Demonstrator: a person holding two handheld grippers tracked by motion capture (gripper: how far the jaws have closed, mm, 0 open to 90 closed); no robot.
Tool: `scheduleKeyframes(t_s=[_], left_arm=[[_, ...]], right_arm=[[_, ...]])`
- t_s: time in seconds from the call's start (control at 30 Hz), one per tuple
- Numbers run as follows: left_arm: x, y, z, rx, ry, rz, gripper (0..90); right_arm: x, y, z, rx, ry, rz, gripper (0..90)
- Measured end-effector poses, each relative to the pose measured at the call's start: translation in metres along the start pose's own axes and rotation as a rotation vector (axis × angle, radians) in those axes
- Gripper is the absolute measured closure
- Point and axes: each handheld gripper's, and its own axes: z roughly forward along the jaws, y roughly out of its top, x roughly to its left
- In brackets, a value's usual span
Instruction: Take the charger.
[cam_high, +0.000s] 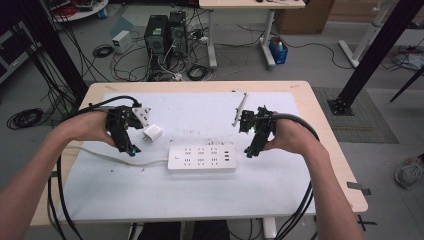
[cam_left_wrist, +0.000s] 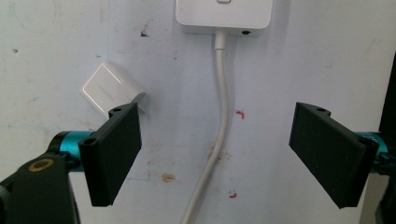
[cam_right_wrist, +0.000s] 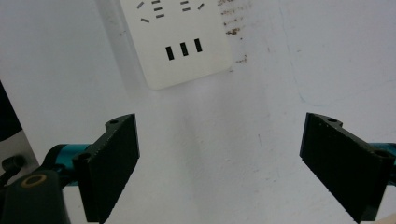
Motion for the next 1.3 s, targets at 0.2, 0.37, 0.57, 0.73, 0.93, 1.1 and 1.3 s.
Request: scheduleKeyframes(t_s=[0.2, 0.37, 0.57, 0.73, 0.93, 1.1, 1.3], left_arm=[[0.000, -0.002, -0.001, -0.004, 0.007, 0.000, 16.9], [0.001, -0.004, 0.000, -0.015, 0.004, 0.003, 17.0], [0.004, -0.008, 0.002, -0.032, -0.001, -0.024, 16.9], [0.006, -0.010, 0.004, -0.059, 0.002, -0.048, 16.9], [0.014, -0.016, 0.010, -0.094, 0.008, -0.092, 16.9], [0.021, -0.024, 0.020, -0.140, 0.028, -0.174, 16.9], [0.032, -0.036, 0.035, -0.189, 0.081, -0.318, 17.0]], right_arm=[[0.002, 0.002, 0.003, 0.021, -0.024, -0.006, 11.3], [0.003, 0.004, 0.003, 0.020, -0.027, -0.009, 11.3], [0.001, 0.004, 0.003, 0.007, -0.004, -0.002, 11.3], [-0.001, 0.002, 0.000, -0.011, -0.013, 0.011, 11.3], [-0.001, 0.000, -0.001, -0.013, -0.026, 0.024, 11.3], [-0.001, 0.000, -0.002, -0.024, -0.027, 0.025, 11.3], [0.000, 0.001, -0.001, -0.026, -0.035, 0.028, 11.2]])
